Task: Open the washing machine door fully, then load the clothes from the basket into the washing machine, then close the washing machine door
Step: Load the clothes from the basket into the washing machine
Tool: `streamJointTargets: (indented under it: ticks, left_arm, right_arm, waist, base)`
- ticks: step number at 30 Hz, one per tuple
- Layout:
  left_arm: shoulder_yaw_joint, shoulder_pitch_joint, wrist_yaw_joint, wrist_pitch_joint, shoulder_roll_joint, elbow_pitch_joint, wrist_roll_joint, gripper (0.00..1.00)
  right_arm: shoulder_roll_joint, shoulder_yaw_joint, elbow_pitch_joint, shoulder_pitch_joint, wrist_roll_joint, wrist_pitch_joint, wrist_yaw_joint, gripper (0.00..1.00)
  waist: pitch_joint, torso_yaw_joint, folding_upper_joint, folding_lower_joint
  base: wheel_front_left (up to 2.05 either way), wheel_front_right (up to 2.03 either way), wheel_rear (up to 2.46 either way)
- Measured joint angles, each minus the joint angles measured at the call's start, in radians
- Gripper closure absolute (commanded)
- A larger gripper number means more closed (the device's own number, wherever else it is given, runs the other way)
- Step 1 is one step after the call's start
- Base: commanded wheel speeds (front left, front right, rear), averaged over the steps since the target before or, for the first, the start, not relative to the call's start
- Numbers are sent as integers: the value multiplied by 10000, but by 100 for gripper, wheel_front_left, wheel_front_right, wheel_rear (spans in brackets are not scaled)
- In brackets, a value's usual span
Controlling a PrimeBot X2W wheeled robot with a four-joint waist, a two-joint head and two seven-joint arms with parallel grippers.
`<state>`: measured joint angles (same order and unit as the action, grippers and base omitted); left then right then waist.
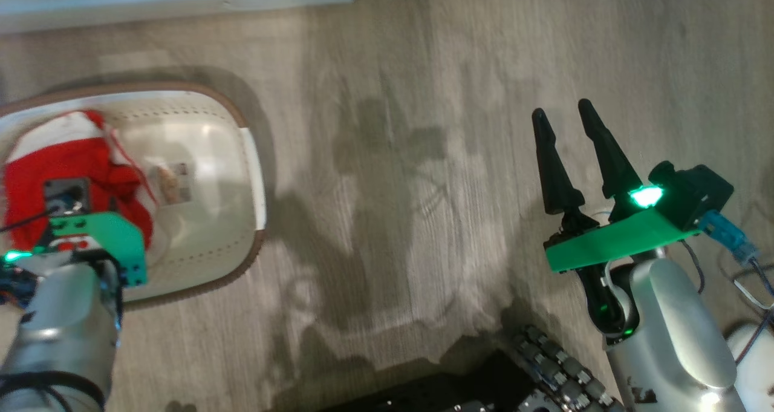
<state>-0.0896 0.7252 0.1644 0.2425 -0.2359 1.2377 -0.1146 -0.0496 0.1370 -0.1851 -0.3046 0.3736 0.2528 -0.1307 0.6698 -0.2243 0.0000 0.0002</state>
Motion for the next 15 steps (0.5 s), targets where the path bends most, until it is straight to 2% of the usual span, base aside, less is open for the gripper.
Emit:
streamJointTargets:
  ticks: [8, 15]
  left_arm:
    - [290, 573, 249, -1101, -548, 422, -270, 0]
    - [209, 895, 431, -1549, -1016, 474, -328, 0]
  right_arm:
    - [2, 291, 82, -158, 351, 2, 0, 0]
    - [2, 466, 199, -523, 514, 23, 0, 0]
  waist:
    - [911, -635, 0, -1]
    - [1518, -985, 0, -1]
  base:
    - [0, 0, 0]
    - [0, 0, 0]
